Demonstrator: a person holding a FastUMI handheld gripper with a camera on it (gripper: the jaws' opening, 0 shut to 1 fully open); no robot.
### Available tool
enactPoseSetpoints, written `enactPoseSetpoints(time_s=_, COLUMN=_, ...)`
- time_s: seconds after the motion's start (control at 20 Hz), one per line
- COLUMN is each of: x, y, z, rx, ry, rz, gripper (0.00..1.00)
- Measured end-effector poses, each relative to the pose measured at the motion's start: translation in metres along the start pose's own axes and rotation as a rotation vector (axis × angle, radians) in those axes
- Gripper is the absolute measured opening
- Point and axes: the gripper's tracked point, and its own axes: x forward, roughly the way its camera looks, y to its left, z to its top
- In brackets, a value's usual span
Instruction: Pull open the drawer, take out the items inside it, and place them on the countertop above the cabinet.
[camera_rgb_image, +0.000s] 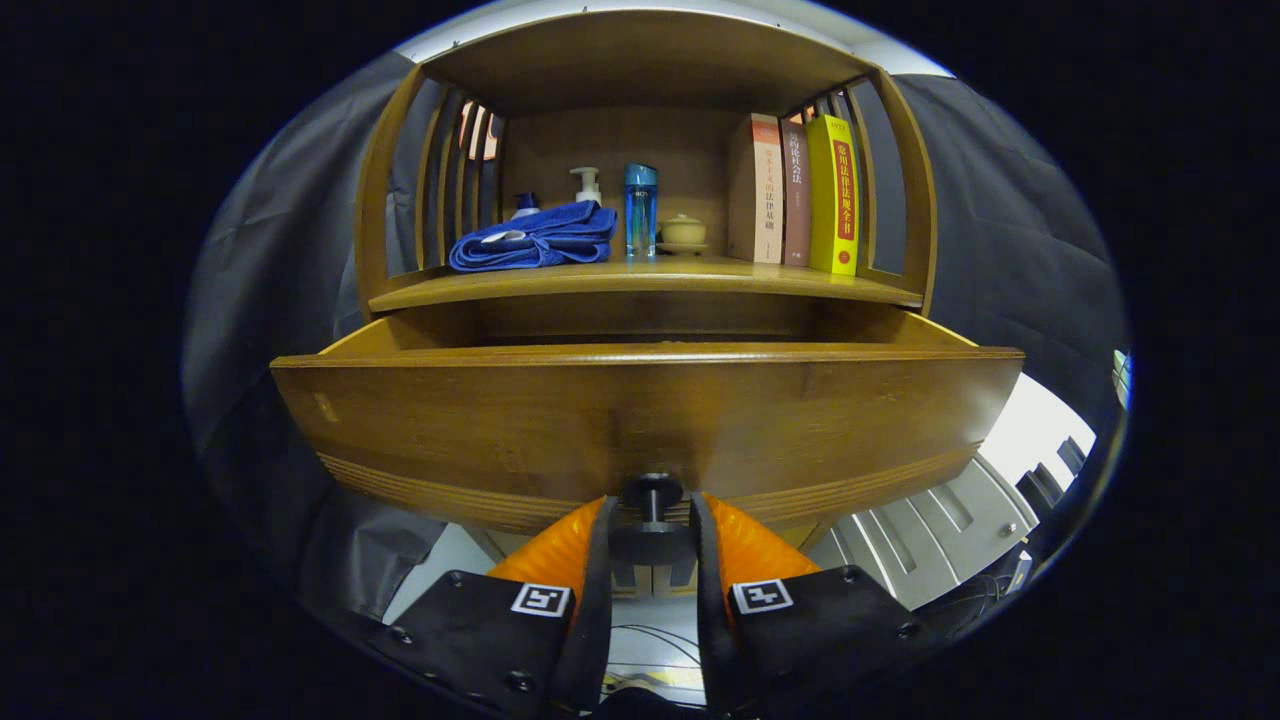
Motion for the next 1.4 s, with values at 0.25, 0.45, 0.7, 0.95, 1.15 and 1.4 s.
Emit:
enactPoseSetpoints(time_s=0.25, x=-0.012, y=0.001, z=-0.004, rx=-0.004, ry=0.010, rz=0.006, gripper=0.45)
enactPoseSetpoints(time_s=0.45, x=-0.024, y=0.001, z=-0.009, rx=-0.002, ry=0.018, rz=0.002, gripper=0.46)
enactPoseSetpoints(time_s=0.7, x=-0.043, y=-0.002, z=-0.017, rx=-0.003, ry=0.030, rz=0.000, gripper=0.40)
enactPoseSetpoints(time_s=0.95, x=-0.061, y=-0.003, z=-0.025, rx=-0.008, ry=0.044, rz=0.001, gripper=0.40)
enactPoseSetpoints(time_s=1.15, x=-0.070, y=-0.002, z=-0.031, rx=-0.014, ry=0.057, rz=-0.006, gripper=0.40)
enactPoseSetpoints(time_s=1.4, x=-0.084, y=-0.005, z=-0.039, rx=-0.013, ry=0.066, rz=-0.009, gripper=0.40)
